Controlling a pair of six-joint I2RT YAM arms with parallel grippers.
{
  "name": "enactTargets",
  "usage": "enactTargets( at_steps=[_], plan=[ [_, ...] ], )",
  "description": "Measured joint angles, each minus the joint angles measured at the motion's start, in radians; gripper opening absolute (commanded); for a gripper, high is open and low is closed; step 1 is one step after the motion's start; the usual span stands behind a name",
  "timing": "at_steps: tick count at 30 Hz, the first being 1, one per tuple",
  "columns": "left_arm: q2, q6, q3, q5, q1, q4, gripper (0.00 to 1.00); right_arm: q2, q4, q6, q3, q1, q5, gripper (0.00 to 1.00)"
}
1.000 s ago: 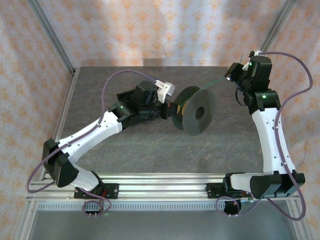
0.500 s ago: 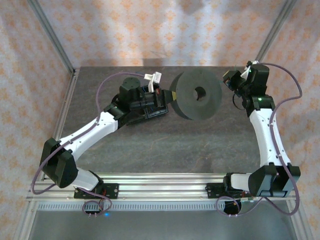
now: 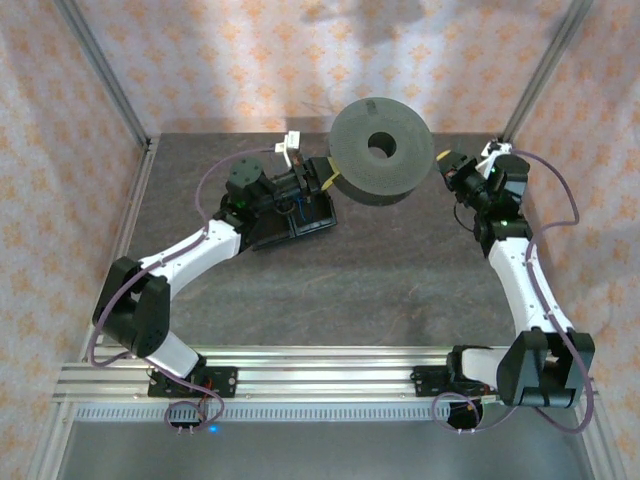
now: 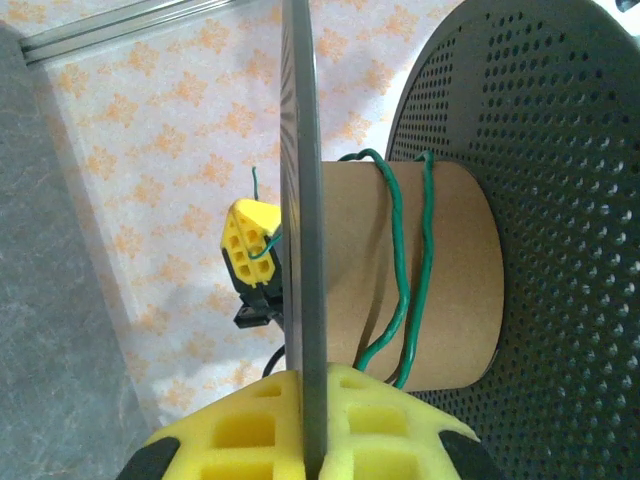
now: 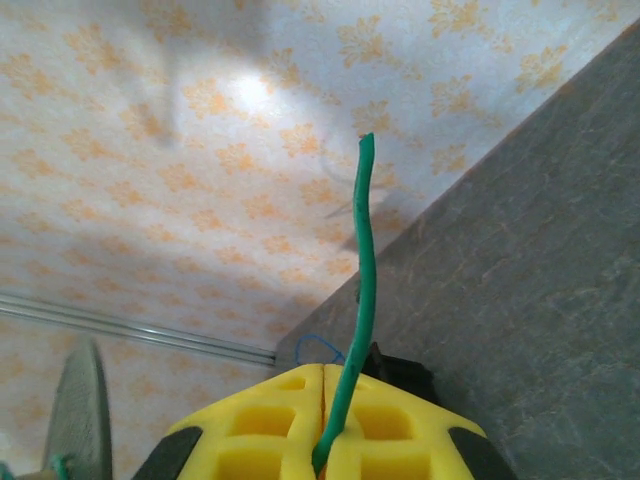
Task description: Wrap the cables
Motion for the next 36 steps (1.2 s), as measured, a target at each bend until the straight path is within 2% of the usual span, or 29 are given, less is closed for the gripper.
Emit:
enactTargets(
  at_steps=[7,12,19,28,36],
  plan=[
    [0.001,-0.040,0.000,-0.071,-0.007,0.004,0.00,-0.115,0.168,0.057,-0.098,0.013,0.020,0.00],
    [0.001,-0.039,0.000,-0.140,-0.021,-0.018,0.00,-0.178,0.210,-0.003,-0.138,0.109,0.088,0.00],
    [0.000,-0.036,0.004,-0.223,-0.039,-0.113,0.00,-0.225,0.256,-0.195,-0.189,0.288,0.208,0.00],
    [-0.011,-0.009,0.064,-0.281,-0.052,-0.269,0.00,-0.235,0.209,-0.555,-0.193,0.409,0.394,0.00],
    [-0.018,0.031,0.114,-0.311,-0.074,-0.411,0.00,-0.270,0.121,-0.803,-0.192,0.483,0.451,0.00]
  ],
)
